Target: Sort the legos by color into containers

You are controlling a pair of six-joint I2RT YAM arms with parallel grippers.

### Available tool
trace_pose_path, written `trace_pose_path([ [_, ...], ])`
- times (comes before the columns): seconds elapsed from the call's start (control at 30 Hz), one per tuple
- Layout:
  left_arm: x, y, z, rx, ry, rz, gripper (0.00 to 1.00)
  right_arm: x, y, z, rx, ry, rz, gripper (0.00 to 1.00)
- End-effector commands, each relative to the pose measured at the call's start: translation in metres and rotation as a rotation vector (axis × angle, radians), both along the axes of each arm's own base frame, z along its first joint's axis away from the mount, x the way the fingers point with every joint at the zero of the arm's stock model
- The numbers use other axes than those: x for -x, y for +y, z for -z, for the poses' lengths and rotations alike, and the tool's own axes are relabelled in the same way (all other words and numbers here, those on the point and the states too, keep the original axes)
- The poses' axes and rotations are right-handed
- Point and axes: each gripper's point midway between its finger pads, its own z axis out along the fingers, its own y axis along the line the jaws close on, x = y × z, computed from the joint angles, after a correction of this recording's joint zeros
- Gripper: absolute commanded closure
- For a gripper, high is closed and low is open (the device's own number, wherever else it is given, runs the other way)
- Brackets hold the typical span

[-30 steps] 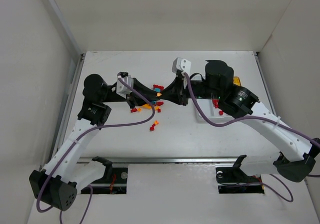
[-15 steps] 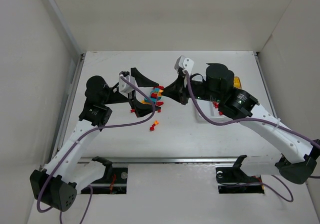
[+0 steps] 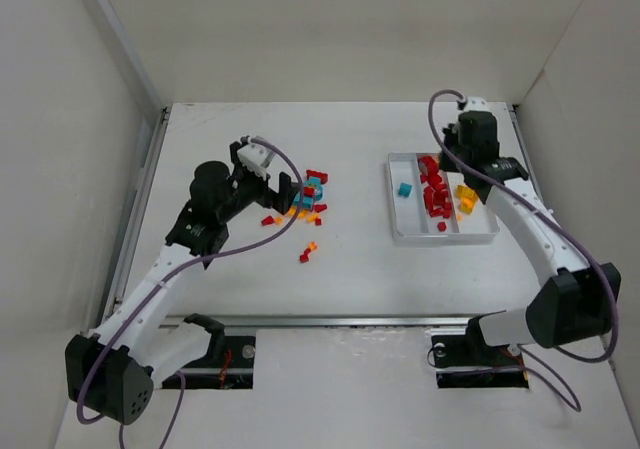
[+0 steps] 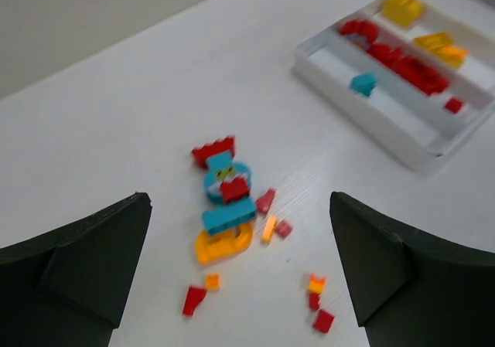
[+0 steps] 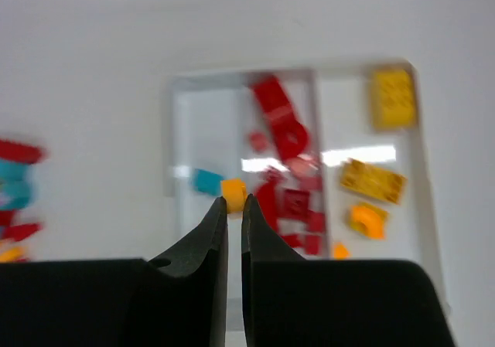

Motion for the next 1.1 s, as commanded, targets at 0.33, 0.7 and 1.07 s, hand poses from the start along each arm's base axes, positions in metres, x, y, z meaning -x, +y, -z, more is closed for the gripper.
trace_pose_path([
  [0.33,-0.007,0.078,0.106,-0.183,0.066,-0.403,0.00,0.002,-0.141,0.147,0.115,0.405,0.423,0.86],
  [0.7,-0.002,0.096,0.128,-0.186,0.055,-0.489,0.00,-0.020,-0.099,0.089,0.201,0.309,0.354,0.33],
  [1.07,0.003,0.137,0.146,-0.123,0.079,-0.742,0.00,0.054,0.224,0.117,0.222,0.277,-0.493,0.30],
])
